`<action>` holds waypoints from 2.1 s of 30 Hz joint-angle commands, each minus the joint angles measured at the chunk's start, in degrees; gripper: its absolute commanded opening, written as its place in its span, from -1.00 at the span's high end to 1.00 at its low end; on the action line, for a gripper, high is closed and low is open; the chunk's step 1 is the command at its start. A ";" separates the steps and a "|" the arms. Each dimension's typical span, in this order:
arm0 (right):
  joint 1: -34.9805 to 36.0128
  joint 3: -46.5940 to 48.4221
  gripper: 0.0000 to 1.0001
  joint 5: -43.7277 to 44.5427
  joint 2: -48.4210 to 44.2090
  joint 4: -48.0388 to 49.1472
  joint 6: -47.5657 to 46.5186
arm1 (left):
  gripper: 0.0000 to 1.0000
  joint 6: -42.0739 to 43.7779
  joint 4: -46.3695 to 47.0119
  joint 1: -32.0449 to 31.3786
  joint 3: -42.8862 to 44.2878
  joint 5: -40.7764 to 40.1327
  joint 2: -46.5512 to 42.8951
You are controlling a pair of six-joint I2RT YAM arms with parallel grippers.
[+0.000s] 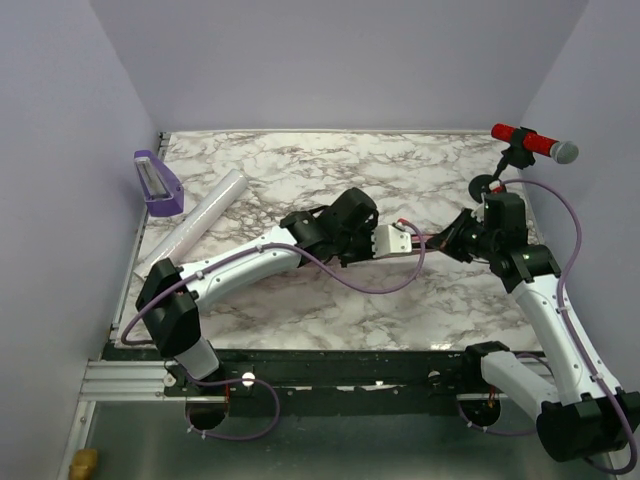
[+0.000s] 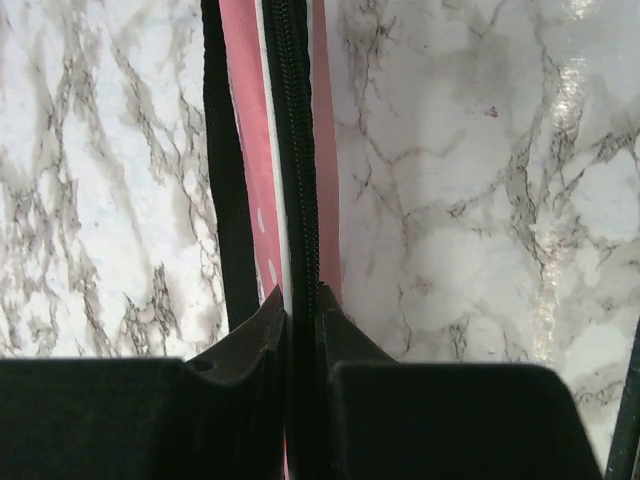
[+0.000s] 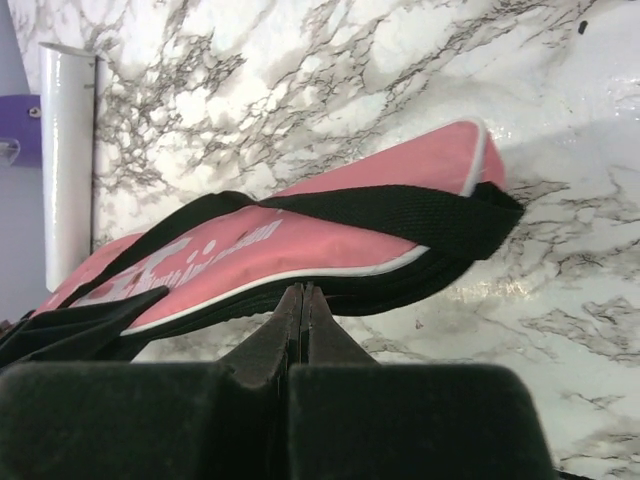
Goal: Pack up the badminton gear
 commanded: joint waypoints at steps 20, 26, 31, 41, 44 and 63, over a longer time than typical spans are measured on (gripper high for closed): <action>-1.24 -1.71 0.99 17.45 6.31 1.30 -2.94 | 0.93 2.18 -6.99 4.64 -2.54 11.53 -8.75; -1.15 2.76 0.45 23.52 5.44 -1.94 -5.49 | 0.95 3.41 -11.21 3.76 5.37 15.48 -4.01; -1.15 7.07 -0.50 24.22 2.28 -3.53 -5.41 | 0.96 4.99 -10.77 2.88 10.38 18.38 1.26; -1.15 9.71 -0.58 30.38 -4.32 -7.57 -1.28 | 0.90 16.76 -21.22 2.97 28.39 24.00 19.10; -1.15 10.24 -0.58 30.73 -4.41 -8.02 -1.19 | 0.53 18.09 -22.11 2.97 32.79 24.71 23.32; -1.15 12.00 -0.68 29.06 -3.44 -6.70 -0.13 | -0.97 13.79 -1.64 3.05 23.67 22.96 16.23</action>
